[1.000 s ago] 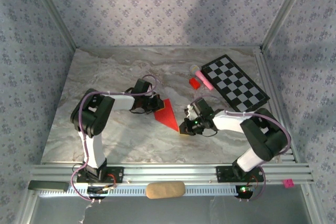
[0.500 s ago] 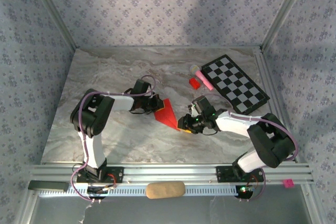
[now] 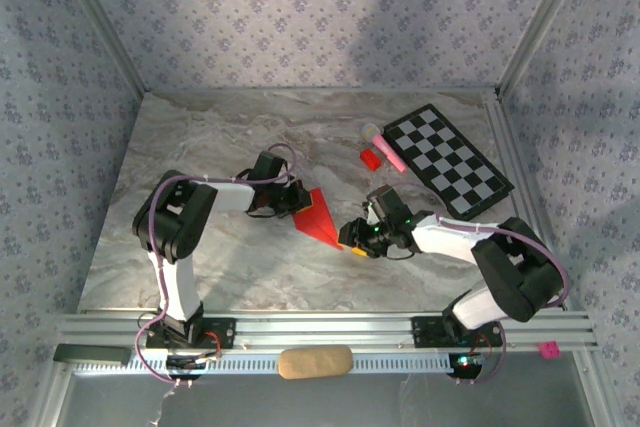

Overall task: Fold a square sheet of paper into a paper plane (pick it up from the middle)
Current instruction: Turn over the paper at the center of the table.

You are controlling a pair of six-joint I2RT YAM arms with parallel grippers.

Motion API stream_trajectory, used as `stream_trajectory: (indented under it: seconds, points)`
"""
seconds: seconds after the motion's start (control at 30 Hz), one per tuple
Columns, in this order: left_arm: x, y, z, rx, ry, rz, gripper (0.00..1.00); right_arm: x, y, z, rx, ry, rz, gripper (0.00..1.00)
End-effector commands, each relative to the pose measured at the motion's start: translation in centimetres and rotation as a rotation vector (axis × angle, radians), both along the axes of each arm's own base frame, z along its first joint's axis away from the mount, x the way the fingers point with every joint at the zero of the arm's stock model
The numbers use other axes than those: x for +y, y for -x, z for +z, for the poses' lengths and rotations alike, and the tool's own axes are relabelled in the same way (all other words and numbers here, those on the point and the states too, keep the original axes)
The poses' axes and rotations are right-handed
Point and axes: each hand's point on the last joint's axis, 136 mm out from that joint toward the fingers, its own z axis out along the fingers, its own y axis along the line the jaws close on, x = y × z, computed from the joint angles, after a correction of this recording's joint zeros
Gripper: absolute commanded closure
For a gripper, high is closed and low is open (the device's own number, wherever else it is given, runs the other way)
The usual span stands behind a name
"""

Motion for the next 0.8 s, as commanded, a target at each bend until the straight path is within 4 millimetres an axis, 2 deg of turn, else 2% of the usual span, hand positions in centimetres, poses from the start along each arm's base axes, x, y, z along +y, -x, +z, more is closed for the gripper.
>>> stream_trajectory:
  seconds: [0.0,0.23,0.43,0.77]
  points:
    - [2.0,1.3,-2.0,0.066,-0.087,0.032,0.93,0.1,-0.1,0.2,-0.001,0.002,-0.012,0.50]
    - [2.1,1.4,-1.9,0.066,-0.092,0.031,0.93,0.3,-0.4,0.1,0.010,-0.017,-0.034,0.51]
    - [1.9,1.3,-1.7,0.064,-0.084,0.030,0.93,0.9,-0.5,0.0,0.018,-0.042,-0.032,0.56]
    - [1.8,1.3,-1.6,0.063,-0.078,0.029,0.93,1.9,0.3,-0.4,0.061,-0.075,0.009,0.62]
